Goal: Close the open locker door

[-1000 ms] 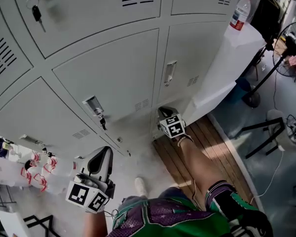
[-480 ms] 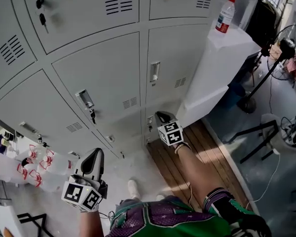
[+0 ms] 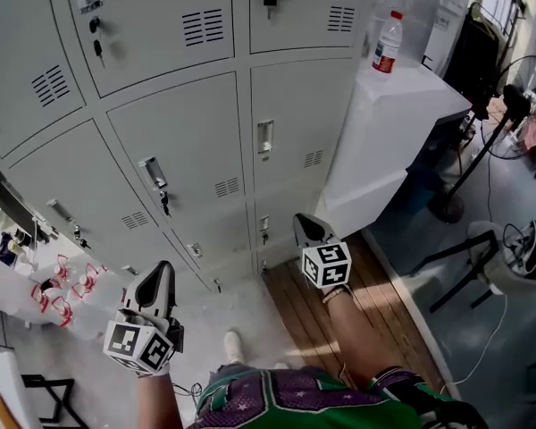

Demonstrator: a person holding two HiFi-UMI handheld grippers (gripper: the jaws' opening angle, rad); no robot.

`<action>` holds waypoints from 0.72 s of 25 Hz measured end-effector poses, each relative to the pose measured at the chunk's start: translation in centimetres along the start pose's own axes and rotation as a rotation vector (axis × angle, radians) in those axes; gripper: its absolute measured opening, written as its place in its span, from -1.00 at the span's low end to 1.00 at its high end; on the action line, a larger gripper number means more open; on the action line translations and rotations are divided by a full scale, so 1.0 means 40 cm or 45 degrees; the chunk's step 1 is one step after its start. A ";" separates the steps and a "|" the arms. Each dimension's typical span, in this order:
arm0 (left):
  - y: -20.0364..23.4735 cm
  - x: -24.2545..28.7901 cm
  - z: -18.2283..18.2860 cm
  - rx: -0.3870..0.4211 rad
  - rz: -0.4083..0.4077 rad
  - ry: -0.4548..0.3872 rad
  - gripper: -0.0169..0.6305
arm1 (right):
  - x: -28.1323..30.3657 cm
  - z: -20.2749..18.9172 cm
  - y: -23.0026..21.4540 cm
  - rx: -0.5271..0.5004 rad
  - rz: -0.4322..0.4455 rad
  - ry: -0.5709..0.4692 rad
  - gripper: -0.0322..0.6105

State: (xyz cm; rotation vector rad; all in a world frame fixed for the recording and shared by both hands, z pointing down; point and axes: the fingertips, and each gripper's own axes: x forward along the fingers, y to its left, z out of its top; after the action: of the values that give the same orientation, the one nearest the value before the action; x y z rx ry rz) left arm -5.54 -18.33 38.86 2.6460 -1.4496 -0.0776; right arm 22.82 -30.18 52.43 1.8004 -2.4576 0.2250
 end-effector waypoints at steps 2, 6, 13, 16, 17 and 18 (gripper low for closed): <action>-0.019 -0.028 0.004 0.011 0.030 -0.011 -0.88 | -0.050 0.020 -0.003 0.017 -0.006 -0.021 -0.86; -0.047 -0.092 0.011 0.036 0.095 -0.037 -0.88 | -0.142 0.038 0.008 0.043 0.019 -0.030 -0.86; -0.071 -0.184 0.020 0.080 0.185 -0.098 -0.88 | -0.279 0.082 0.049 0.029 0.128 -0.057 -0.87; -0.085 -0.206 0.043 0.100 0.214 -0.131 -0.88 | -0.334 0.154 0.079 0.018 0.208 -0.122 -0.87; -0.088 -0.212 0.050 0.109 0.220 -0.144 -0.88 | -0.355 0.180 0.091 0.002 0.239 -0.148 -0.87; -0.091 -0.218 0.059 0.120 0.226 -0.159 -0.88 | -0.376 0.206 0.104 -0.023 0.263 -0.174 -0.87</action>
State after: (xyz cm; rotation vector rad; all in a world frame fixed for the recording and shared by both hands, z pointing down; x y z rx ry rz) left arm -7.46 -9.24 35.92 2.6127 -1.7628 -0.1643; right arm 23.56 -16.23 41.68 1.6039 -2.7322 0.0959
